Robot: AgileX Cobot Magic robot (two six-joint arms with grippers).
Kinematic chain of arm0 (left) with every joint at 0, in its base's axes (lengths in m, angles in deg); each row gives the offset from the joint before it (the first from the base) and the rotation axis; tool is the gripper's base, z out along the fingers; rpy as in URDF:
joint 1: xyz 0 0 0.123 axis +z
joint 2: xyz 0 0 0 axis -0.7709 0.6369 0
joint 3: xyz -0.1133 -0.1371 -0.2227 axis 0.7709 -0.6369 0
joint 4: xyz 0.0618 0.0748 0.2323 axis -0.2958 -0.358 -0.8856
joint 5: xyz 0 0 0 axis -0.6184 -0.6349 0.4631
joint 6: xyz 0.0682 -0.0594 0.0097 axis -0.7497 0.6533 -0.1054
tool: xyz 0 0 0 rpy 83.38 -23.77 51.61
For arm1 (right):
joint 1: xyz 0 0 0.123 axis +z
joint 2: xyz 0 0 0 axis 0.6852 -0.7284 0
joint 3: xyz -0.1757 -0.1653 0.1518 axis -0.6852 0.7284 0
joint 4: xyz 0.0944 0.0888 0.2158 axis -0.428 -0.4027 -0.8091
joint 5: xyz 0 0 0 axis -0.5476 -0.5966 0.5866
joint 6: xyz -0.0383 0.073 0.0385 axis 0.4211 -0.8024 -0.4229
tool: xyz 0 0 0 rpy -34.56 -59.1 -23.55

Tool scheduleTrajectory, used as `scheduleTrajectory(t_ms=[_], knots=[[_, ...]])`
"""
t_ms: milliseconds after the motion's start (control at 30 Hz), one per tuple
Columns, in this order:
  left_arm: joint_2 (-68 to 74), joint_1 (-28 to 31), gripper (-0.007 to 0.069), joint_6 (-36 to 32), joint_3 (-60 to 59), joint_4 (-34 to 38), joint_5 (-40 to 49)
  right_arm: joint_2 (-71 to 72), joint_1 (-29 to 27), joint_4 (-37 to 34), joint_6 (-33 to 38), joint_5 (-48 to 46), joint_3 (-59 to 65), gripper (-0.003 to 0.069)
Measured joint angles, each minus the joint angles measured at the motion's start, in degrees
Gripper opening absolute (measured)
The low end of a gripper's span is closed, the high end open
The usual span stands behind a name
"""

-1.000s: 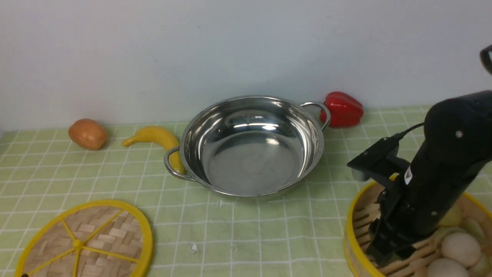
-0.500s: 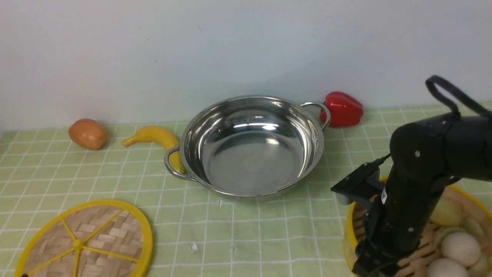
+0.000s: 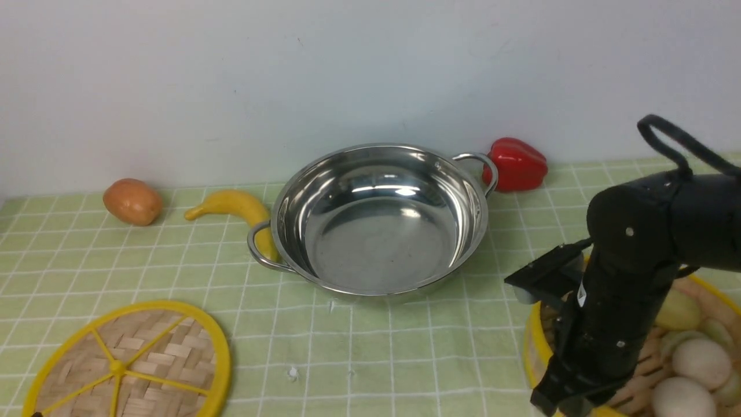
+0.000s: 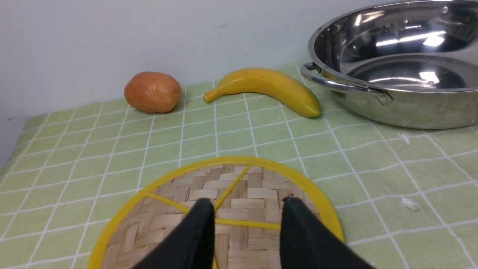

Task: Place the steamer in the pot on the green tablecloth, and put the lid on the steamer.
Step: 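Reach for and grasp the rim of the bamboo steamer holding the buns with the right gripper, then place the bamboo steamer basket of food into the steel pot with the right gripper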

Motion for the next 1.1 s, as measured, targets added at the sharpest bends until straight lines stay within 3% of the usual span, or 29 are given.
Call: scheduleTrajectory(t_ms=[200,400,633,800,1100], knots=[[0.0,0.0,0.0243,0.0,0.0,0.0,0.0,7.94,0.0,8.39,-0.53,-0.73,-1.07,0.0057],[0.0,0.0,0.0243,0.0,0.0,0.0,0.0,8.08,2.52,6.75,10.53,-2.4,-10.91,0.0057],[0.0,0.0,0.0243,0.0,0.0,0.0,0.0,-2.78,11.11,6.53,23.81,-2.75,-28.57,0.0057],[0.0,0.0,0.0243,0.0,0.0,0.0,0.0,-12.27,14.47,9.13,26.84,-3.98,-39.33,0.0057],[0.0,0.0,0.0243,0.0,0.0,0.0,0.0,-27.4,15.12,13.18,29.09,-3.81,-50.9,0.0057]])
